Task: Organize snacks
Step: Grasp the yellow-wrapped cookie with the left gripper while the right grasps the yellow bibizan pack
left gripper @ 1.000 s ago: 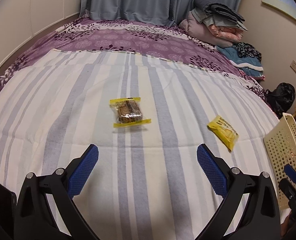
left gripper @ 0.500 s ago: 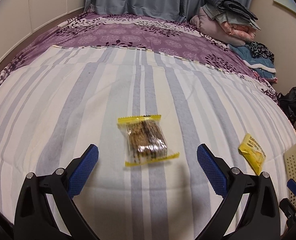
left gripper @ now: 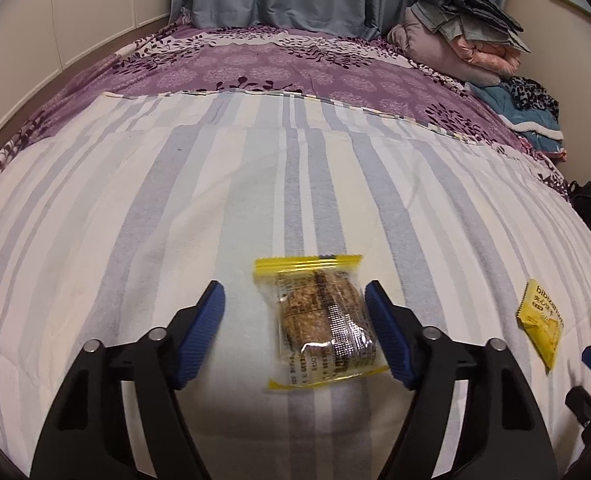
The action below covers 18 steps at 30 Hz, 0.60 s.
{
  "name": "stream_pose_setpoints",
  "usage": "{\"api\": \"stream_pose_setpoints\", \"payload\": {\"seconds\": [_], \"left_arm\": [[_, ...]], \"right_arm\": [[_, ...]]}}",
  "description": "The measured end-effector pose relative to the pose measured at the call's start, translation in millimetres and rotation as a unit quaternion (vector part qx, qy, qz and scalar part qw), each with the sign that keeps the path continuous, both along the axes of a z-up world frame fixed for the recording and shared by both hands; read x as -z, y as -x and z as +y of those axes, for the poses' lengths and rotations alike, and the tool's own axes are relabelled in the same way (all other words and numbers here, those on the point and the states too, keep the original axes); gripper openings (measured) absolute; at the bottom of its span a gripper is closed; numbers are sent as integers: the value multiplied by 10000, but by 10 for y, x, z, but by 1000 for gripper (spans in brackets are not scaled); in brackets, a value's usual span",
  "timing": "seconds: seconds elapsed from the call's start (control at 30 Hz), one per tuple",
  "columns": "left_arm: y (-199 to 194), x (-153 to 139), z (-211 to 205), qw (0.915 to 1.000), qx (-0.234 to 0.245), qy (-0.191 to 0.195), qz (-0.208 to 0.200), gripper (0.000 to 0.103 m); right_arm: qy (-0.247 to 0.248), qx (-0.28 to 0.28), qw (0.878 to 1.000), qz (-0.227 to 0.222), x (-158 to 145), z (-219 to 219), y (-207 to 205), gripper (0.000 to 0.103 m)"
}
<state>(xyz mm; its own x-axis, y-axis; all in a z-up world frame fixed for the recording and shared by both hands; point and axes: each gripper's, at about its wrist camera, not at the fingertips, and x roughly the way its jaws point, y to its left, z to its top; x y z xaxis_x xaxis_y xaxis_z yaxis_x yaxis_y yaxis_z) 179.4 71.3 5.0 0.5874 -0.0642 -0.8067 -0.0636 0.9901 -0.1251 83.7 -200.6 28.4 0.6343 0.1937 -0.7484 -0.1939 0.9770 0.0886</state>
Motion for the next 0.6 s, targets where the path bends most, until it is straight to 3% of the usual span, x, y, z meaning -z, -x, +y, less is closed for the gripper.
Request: {"api": "stream_pose_setpoints", "payload": {"seconds": [0.17,0.33,0.6], "left_arm": [[5,-3,29,10000,38,3,-44,65],[20,-3,40,9999,84,7,-79,65],[26,0,59,9999,92,61,-94,65]], "right_arm": [[78,-139,9999,-16,26,78,-162,72],[17,-214,9997,122,73,102,-340,72],[307,-346,9988,182,106,137,-591,72]]}}
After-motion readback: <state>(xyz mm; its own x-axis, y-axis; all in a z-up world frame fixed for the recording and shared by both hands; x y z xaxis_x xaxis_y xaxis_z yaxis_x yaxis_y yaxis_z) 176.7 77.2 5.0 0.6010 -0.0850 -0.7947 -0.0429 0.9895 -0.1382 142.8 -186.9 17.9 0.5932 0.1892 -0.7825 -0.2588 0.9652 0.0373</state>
